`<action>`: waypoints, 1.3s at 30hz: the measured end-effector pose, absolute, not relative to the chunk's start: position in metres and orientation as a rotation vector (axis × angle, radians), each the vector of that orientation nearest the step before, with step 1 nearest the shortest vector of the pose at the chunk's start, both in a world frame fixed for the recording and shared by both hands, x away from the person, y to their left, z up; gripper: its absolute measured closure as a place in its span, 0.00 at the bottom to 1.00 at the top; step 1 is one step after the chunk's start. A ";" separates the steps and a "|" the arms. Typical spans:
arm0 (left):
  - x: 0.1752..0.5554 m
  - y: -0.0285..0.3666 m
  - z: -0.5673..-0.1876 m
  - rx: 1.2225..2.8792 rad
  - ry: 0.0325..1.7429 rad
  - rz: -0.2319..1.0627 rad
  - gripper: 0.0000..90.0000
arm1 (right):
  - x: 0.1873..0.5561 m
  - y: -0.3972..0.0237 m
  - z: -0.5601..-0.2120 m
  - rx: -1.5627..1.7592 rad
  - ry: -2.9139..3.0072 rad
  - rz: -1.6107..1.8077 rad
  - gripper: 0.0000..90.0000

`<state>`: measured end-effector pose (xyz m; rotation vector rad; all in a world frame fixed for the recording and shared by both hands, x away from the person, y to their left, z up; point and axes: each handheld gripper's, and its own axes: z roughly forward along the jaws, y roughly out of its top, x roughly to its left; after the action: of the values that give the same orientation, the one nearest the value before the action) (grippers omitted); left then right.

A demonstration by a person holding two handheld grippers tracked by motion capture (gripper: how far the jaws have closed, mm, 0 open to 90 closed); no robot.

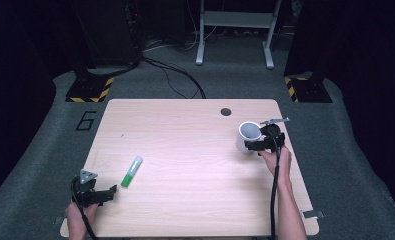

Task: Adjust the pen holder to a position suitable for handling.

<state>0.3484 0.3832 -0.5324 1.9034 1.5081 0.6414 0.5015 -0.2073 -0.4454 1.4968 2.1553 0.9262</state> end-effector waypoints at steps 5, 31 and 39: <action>0.348 0.383 -0.532 1.903 1.508 0.641 0.00 | 0.513 -0.202 -0.447 1.495 2.150 0.923 0.01; 0.348 0.383 -0.532 1.904 1.508 0.641 0.00 | 0.531 -0.189 -0.463 1.511 2.123 0.886 0.06; 0.348 0.383 -0.532 1.903 1.508 0.641 0.00 | 0.530 -0.187 -0.463 1.493 2.136 0.894 0.07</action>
<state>0.3483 0.3832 -0.5324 1.9033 1.5080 0.6414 0.5302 -0.1869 -0.4634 1.4932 2.1358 0.8937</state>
